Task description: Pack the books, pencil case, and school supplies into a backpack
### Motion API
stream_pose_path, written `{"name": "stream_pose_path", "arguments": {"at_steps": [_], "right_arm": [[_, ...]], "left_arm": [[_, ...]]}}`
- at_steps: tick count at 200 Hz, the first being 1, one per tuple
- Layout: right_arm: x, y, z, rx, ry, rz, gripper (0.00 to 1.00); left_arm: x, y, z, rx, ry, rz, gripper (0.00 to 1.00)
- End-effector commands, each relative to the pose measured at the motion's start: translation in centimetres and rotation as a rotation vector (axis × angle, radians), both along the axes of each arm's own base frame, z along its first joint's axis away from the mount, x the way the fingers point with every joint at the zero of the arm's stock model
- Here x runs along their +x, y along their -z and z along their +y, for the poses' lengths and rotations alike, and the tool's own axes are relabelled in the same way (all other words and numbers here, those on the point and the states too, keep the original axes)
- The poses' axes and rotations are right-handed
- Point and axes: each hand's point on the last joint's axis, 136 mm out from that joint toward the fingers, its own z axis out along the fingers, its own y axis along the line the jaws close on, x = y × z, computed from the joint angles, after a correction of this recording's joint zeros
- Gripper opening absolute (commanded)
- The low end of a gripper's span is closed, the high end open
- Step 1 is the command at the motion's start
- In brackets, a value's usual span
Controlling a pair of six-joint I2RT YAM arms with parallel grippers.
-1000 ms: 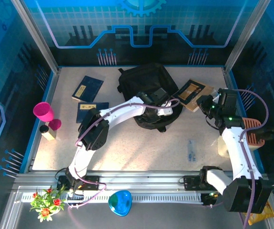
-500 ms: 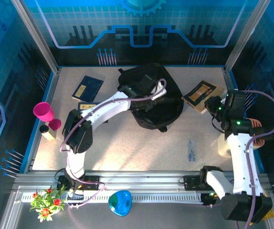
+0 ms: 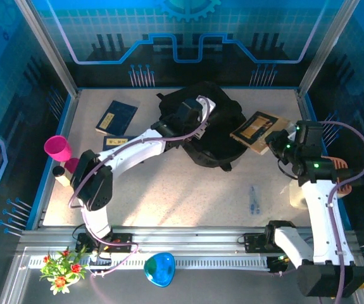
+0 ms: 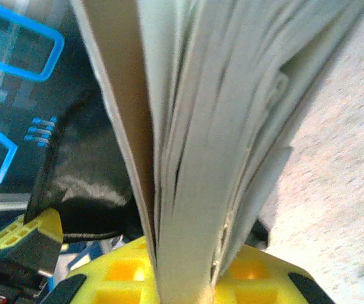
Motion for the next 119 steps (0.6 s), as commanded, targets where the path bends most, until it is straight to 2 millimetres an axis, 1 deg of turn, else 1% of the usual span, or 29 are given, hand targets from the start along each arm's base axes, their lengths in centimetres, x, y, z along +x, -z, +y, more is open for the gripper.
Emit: {"name": "stream_pose_path", "arguments": {"at_steps": [1,13,32,47,64,81,84,88,109,119], "right_arm": [[2.0,-1.2,3.6,0.141,-0.094,-0.073,0.11],[2.8,-1.0,5.0,0.175,-0.118,-0.077,0.11],[4.1,-0.5,6.7,0.219,-0.132,-0.086,0.11],[5.3,-0.1,7.5,0.256,-0.124,-0.098,0.11],[6.7,0.6,8.4,0.304,-0.102,-0.102,0.11],[8.2,-0.1,9.1,0.340,-0.094,-0.155,0.11],[8.1,0.9,9.2,0.346,-0.090,-0.138,0.10],[8.3,1.0,9.3,0.357,-0.086,-0.147,0.10],[9.2,0.4,9.9,0.394,-0.075,-0.226,0.10],[9.4,-0.3,10.0,0.396,-0.077,-0.283,0.10]], "left_arm": [[-0.7,-8.0,-0.7,-0.179,0.018,-0.202,0.01],[-1.3,-8.5,-0.9,-0.191,0.038,-0.230,0.01],[-2.1,-9.2,-1.1,-0.217,0.067,-0.257,0.01],[-2.6,-9.7,-1.4,-0.239,0.089,-0.273,0.01],[-3.3,-9.7,-1.8,-0.252,0.123,-0.277,0.01],[-3.7,-9.6,-2.2,-0.250,0.135,-0.275,0.01],[-3.7,-9.6,-2.2,-0.248,0.135,-0.275,0.01],[-3.7,-9.5,-2.2,-0.246,0.134,-0.274,0.01],[-4.1,-9.2,-2.4,-0.247,0.141,-0.261,0.01],[-4.4,-9.2,-2.5,-0.254,0.150,-0.257,0.01]]}}
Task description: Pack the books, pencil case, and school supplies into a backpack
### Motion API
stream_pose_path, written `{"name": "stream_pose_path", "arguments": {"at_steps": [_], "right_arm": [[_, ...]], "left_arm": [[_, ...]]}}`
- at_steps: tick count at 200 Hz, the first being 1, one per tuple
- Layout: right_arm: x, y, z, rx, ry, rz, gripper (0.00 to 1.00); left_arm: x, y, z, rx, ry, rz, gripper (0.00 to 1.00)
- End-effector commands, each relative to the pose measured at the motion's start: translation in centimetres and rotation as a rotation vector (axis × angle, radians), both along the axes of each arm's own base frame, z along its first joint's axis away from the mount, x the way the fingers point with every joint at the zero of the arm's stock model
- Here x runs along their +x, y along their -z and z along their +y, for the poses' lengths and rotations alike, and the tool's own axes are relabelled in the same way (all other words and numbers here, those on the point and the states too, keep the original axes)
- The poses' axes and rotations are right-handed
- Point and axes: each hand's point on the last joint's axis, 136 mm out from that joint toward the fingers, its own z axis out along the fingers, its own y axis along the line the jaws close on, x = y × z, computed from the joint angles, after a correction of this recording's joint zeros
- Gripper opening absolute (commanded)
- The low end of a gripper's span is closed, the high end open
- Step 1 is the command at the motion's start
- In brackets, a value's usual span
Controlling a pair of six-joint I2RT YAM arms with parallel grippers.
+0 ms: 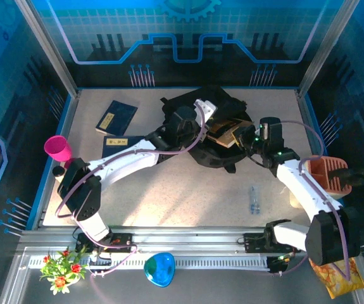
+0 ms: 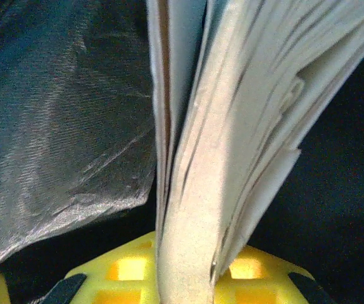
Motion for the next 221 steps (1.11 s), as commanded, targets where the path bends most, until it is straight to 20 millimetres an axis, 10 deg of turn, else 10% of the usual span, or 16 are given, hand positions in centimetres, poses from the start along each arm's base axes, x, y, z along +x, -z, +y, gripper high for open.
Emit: {"name": "stream_pose_path", "arguments": {"at_steps": [1,68,159,221], "right_arm": [[2.5,-6.2,0.9,0.099,0.037,-0.286,0.10],[4.1,-5.3,3.0,0.085,0.015,-0.423,0.12],[8.7,7.5,6.2,0.016,0.044,-0.077,0.16],[4.3,8.3,4.3,-0.158,-0.039,0.053,0.66]], "left_arm": [[-1.4,-5.4,-0.5,-0.114,0.052,-0.112,0.01],[-2.7,-5.0,-1.2,-0.161,0.091,-0.071,0.01],[-1.9,-2.2,0.0,-0.153,0.003,-0.011,0.00],[-0.5,1.3,1.8,-0.115,-0.086,0.083,0.02]]}}
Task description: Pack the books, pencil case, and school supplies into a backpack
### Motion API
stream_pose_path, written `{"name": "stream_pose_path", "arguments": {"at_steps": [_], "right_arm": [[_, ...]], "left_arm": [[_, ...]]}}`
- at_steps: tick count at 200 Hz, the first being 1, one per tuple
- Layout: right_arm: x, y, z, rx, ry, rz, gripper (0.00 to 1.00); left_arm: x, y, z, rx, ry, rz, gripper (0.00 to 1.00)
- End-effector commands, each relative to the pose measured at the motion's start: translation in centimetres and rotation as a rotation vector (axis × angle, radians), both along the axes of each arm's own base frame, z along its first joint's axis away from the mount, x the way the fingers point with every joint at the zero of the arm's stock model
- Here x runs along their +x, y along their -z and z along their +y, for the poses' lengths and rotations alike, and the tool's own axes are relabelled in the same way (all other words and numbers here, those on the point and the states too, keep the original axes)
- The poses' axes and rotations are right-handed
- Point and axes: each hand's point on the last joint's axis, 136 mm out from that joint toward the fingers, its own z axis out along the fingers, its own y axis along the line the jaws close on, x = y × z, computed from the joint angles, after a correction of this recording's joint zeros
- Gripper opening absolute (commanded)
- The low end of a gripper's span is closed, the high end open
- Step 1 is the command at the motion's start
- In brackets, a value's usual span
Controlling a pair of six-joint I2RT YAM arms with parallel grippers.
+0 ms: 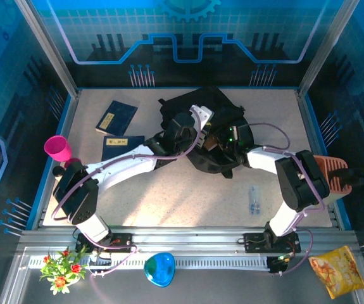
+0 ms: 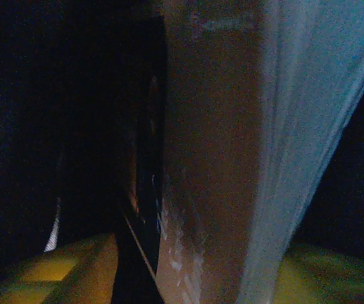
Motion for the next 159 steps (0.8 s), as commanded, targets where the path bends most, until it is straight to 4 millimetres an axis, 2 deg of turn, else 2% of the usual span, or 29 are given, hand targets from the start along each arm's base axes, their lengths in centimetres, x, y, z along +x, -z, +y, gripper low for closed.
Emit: {"name": "stream_pose_path", "arguments": {"at_steps": [1,28,56,74,89,96,98,102,122,140,159], "right_arm": [[-1.8,-2.7,-0.8,-0.075,-0.049,-0.025,0.66],[-4.8,-4.3,-2.7,-0.169,-0.070,-0.037,0.74],[-7.2,-7.3,-5.0,-0.273,-0.053,-0.103,0.82],[-7.7,-9.9,-6.4,-0.357,-0.042,-0.155,0.86],[-7.6,-12.0,-7.2,-0.423,-0.043,-0.187,0.88],[-7.7,-12.2,-7.5,-0.453,-0.047,-0.183,0.88],[-7.4,-13.2,-7.5,-0.454,-0.043,-0.203,0.88],[-7.3,-13.9,-7.6,-0.464,-0.042,-0.214,0.88],[-6.7,-15.5,-7.8,-0.509,-0.053,-0.222,0.89],[-5.8,-15.9,-7.3,-0.522,-0.083,-0.232,0.90],[-5.0,-15.7,-6.0,-0.510,-0.150,-0.235,0.91]], "left_arm": [[0.8,-0.4,1.0,-0.053,-0.052,0.017,0.02],[0.9,0.9,1.6,-0.056,-0.069,0.069,0.05],[0.3,3.1,2.0,-0.039,-0.076,0.156,0.10],[-0.8,4.5,2.2,-0.053,-0.068,0.233,0.28],[-1.9,5.0,2.7,-0.090,-0.072,0.277,0.55],[-2.3,4.9,3.3,-0.101,-0.097,0.293,0.63],[-2.3,5.0,3.5,-0.100,-0.107,0.300,0.64],[-2.5,4.9,3.9,-0.104,-0.125,0.308,0.67],[-3.1,4.1,6.3,-0.109,-0.210,0.309,0.80],[-3.6,3.8,8.5,-0.114,-0.274,0.295,0.88],[-3.6,4.9,11.9,-0.124,-0.383,0.318,0.93]]}}
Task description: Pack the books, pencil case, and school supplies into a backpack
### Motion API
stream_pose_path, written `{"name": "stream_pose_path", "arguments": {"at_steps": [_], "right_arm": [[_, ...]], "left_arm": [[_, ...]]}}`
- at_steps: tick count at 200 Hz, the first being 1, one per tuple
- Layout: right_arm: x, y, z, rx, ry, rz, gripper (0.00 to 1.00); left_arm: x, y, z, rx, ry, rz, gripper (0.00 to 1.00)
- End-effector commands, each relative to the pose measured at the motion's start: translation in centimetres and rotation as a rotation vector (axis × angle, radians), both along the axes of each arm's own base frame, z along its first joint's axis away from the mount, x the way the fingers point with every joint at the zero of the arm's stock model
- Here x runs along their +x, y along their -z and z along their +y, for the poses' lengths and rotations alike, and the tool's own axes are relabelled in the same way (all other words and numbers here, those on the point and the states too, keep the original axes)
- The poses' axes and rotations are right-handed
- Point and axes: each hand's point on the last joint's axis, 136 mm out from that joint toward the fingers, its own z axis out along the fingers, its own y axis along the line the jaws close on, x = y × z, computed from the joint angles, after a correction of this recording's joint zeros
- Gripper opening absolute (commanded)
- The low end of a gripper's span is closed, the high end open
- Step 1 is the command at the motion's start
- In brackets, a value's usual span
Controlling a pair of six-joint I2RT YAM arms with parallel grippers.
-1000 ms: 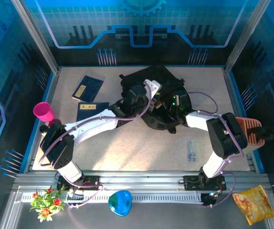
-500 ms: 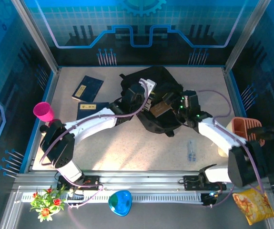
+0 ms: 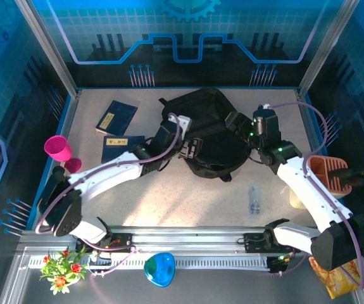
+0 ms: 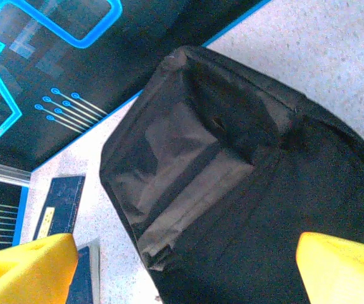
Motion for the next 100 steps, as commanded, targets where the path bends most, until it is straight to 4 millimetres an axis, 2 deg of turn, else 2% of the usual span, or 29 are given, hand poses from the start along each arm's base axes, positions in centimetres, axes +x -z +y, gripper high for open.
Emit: {"name": "stream_pose_path", "arguments": {"at_steps": [1,32,54,82,100], "right_arm": [[0.5,1.4,0.4,-0.074,-0.061,0.057,0.91],[1.6,3.0,2.9,-0.036,-0.171,0.112,0.96],[2.2,4.3,4.8,-0.025,-0.243,0.148,1.00],[2.5,5.3,6.3,-0.048,-0.291,0.181,1.00],[2.5,5.5,7.0,-0.058,-0.320,0.178,1.00]], "left_arm": [[0.0,0.7,4.9,-0.003,-0.178,0.036,0.93],[0.7,4.1,11.8,0.007,-0.408,0.160,0.99],[1.6,6.5,15.6,0.022,-0.516,0.234,0.99],[2.9,9.0,18.6,-0.010,-0.599,0.355,0.99],[4.1,10.6,19.3,-0.023,-0.606,0.427,0.99]]}}
